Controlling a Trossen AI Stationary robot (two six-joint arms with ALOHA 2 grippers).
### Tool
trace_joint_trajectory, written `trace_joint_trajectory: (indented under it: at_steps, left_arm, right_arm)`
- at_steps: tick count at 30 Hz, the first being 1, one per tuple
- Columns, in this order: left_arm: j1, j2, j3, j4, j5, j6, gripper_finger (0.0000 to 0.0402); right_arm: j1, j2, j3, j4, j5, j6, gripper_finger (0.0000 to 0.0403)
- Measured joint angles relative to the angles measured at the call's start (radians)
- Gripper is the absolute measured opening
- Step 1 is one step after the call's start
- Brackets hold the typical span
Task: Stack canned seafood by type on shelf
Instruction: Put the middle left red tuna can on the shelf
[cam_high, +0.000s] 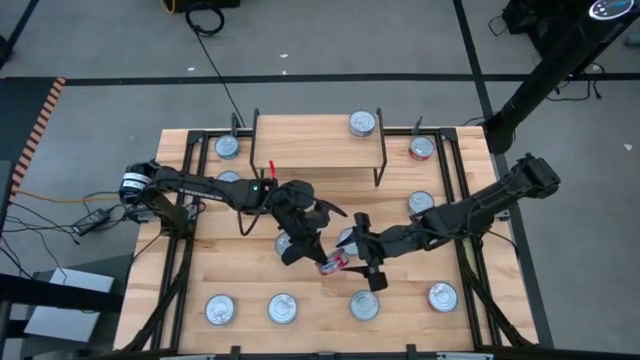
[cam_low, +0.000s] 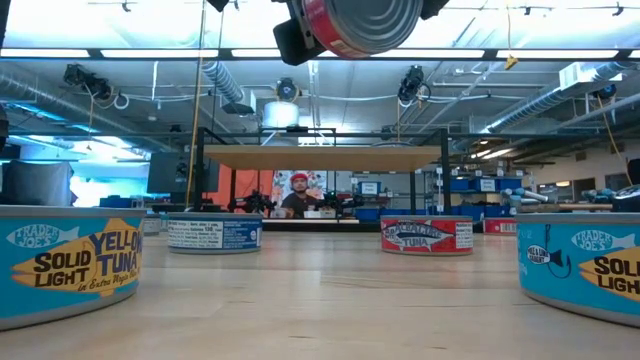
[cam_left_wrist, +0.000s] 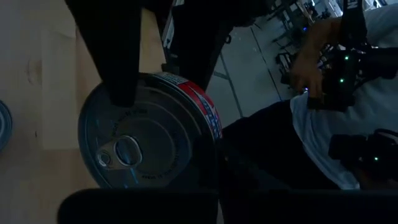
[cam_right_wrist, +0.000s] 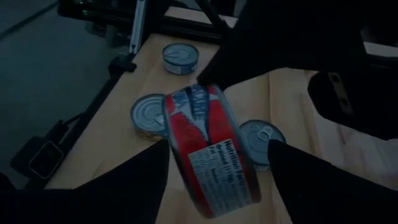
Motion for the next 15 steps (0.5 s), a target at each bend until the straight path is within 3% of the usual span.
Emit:
trace_joint_trajectory:
  at_steps: [6, 13, 15]
  left_arm:
    - [0.000, 0.000, 0.000, 0.016, 0.001, -0.003, 0.0000]
    - [0.000, -0.001, 0.000, 0.024, -0.014, -0.023, 0.0000]
    - [0.004, -0.001, 0.000, 0.042, -0.021, -0.053, 0.0005]
  right_arm:
    - [-0.006, 0.040, -0.001, 0.050, -0.063, -0.026, 0.0227]
    - [-0.005, 0.047, -0.001, 0.060, -0.069, -0.026, 0.0151]
    - [-0.005, 0.034, -0.001, 0.052, -0.075, -0.025, 0.0146]
